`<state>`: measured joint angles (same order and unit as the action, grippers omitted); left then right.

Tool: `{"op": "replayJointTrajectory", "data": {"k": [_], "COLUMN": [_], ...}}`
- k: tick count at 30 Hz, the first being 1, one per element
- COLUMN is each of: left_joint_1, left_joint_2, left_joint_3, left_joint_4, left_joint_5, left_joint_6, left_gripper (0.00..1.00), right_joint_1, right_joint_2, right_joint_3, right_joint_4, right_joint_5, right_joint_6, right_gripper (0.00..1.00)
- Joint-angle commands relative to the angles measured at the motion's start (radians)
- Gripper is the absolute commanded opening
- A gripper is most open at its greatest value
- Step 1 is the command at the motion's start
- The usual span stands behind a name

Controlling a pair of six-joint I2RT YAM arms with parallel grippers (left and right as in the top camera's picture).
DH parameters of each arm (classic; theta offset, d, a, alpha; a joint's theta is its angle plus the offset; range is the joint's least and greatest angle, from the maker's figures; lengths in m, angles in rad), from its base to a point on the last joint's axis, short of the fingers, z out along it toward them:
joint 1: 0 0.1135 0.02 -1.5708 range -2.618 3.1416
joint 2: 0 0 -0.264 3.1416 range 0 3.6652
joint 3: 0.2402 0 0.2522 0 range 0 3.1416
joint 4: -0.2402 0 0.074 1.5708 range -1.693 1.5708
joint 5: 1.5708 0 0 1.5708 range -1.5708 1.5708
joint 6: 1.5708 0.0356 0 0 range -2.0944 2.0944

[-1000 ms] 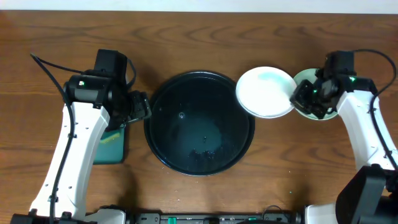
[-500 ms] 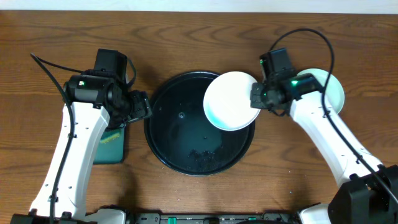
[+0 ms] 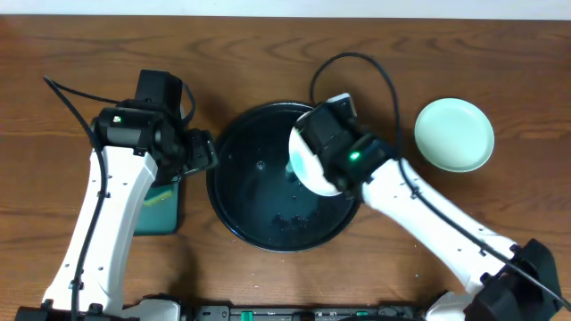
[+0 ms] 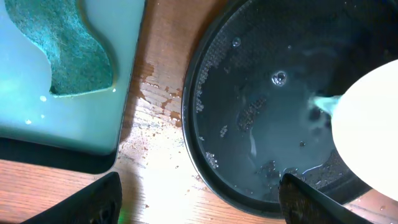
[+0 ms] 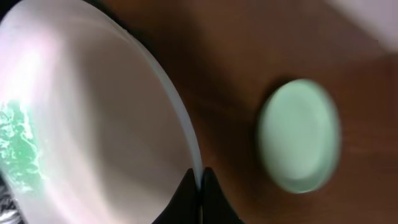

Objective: Clean dirty plates on tray and stack at the side

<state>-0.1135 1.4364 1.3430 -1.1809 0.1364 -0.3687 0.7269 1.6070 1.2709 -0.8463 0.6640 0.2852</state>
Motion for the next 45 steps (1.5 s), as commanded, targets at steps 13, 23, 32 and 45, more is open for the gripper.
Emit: {"op": "replayJointTrajectory", "data": {"k": [13,23,32,45], "left_joint_1": [-0.002,-0.002,-0.002,-0.002], "left_joint_2": [0.002,0.002,0.002,0.002], "left_joint_3": [-0.002,-0.002,-0.002,-0.002], "left_joint_4": [-0.003,-0.003,-0.004,-0.005], "left_joint_5": [0.002,0.002,0.002,0.002], "left_joint_6": [0.002,0.002,0.002,0.002], "left_gripper": [0.81,0.81,0.81,0.81], "right_joint_1": [0.35,0.375,0.375,0.374], "right_joint_2": [-0.019,-0.019,-0.019,-0.019], "right_joint_3": [0.023,0.023,0.023,0.023], "right_joint_4": [0.133,0.14,0.14,0.157], "right_joint_5": [0.852,0.892,0.891,0.808], "right_joint_6": [-0.314,-0.354,-0.354,-0.349], "right_gripper": [0.01,0.01,0.01,0.01]}}
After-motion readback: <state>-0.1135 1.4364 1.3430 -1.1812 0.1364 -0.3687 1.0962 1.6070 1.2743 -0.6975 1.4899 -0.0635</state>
